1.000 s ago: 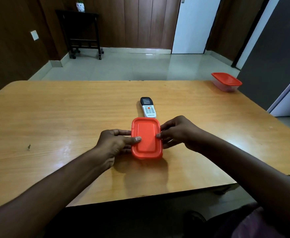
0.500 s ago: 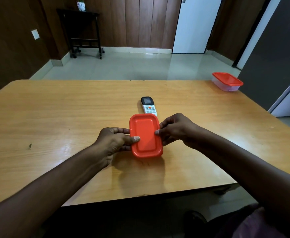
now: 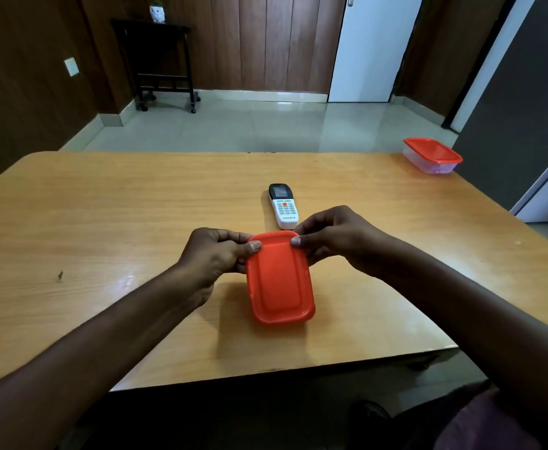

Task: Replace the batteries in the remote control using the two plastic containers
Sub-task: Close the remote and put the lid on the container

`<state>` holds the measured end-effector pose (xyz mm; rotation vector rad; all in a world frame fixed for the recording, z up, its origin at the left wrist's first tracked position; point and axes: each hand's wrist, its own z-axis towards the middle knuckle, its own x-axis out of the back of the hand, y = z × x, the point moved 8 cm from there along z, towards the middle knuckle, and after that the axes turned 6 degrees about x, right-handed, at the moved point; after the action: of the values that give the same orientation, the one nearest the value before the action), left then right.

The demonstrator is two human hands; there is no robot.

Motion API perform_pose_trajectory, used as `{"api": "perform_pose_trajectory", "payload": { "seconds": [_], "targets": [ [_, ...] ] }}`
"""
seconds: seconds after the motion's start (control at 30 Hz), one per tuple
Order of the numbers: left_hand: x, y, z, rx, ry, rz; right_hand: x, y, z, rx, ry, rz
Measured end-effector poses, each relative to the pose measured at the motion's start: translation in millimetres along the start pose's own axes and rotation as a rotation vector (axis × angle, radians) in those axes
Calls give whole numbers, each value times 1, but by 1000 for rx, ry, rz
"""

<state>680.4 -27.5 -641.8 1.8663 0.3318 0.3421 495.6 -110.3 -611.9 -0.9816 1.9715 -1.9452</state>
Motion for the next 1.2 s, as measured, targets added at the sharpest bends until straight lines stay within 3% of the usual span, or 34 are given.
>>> {"api": "perform_pose_trajectory", "payload": {
  "seconds": [0.23, 0.43, 0.7, 1.0, 1.2],
  "targets": [
    [6, -2, 4, -6, 32, -51, -3, 1, 6, 22, 92, -31],
    [17, -21, 10, 151, 96, -220, -13, 13, -3, -143, -42, -105],
    [16, -25, 9, 202, 116, -279, 0, 9, -6, -194, 4, 98],
    [22, -11, 4, 115, 124, -109, 5, 1, 0, -134, 32, 125],
    [29, -13, 5, 130, 168, -123, -1, 9, -3, -128, 56, 208]
  ]
}}
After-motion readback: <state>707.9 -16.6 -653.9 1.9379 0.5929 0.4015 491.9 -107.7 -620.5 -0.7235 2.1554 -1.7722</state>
